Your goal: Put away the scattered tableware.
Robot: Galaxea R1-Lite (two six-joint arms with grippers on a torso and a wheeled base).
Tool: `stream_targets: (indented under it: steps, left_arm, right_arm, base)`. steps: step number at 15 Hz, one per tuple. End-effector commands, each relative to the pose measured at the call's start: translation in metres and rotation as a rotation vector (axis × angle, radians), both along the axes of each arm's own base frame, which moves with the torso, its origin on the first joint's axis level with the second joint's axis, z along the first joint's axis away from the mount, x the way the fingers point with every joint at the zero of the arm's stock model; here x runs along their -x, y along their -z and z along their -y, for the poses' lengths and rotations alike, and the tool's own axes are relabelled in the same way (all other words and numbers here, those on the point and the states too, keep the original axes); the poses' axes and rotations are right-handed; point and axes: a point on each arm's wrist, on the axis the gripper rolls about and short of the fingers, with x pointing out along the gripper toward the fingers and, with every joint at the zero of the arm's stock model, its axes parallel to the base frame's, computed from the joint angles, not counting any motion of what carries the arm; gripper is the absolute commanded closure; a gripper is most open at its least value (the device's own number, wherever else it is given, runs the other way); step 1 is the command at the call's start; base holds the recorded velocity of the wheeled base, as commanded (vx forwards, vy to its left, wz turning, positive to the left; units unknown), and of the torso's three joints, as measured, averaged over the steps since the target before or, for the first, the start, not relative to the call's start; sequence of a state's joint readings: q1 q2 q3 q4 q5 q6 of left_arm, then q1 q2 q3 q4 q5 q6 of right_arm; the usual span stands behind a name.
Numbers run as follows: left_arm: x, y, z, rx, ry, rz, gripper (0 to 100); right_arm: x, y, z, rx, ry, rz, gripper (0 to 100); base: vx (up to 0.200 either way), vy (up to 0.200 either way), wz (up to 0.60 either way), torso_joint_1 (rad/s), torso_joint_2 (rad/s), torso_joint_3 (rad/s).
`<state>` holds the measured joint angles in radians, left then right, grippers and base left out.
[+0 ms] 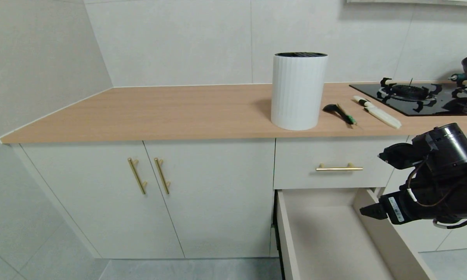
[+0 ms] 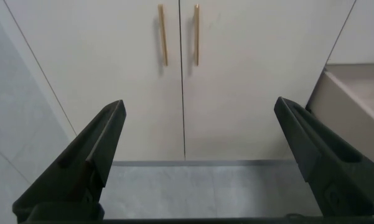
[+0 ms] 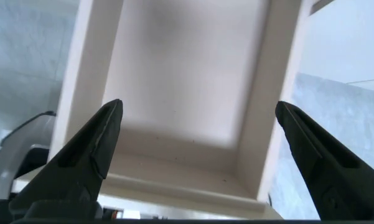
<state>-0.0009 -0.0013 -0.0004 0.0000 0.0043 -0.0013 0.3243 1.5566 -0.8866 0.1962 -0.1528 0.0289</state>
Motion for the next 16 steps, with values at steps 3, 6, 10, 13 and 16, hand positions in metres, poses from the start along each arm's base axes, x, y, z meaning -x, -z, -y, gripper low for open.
stream_targets:
  steps: [3,6,10,13,16]
  left_arm:
    - [0.000,0.000,0.000,0.000,-0.001,-0.002,0]
    - [0.000,0.000,0.000,0.000,-0.001,-0.002,0]
    - [0.000,0.000,0.000,0.000,0.000,-0.002,0]
    - [0.000,0.000,0.000,0.000,-0.001,-0.002,0]
    - [0.000,0.000,0.000,0.000,0.000,-0.002,0]
  right_arm:
    - [0.000,-0.001,0.002,-0.004,0.006,0.009,0]
    - [0.000,-0.002,0.002,-0.004,0.006,0.011,0]
    - [-0.007,-0.003,0.000,-0.019,0.005,0.059,0]
    - [-0.050,-0.021,-0.008,-0.060,0.032,0.209,0]
    - [-0.100,-0.045,-0.016,-0.146,0.161,0.162,0]
  base:
    - [0.000,0.000,0.00,0.185,-0.49,-0.287]
    - [0.000,0.000,0.00,0.198,-0.48,-0.281]
    - [0.000,0.000,0.00,0.172,-0.40,-0.221]
    - [0.000,0.000,0.00,0.031,-0.06,-0.039]
    - [0.000,0.000,0.00,0.000,0.00,0.000]
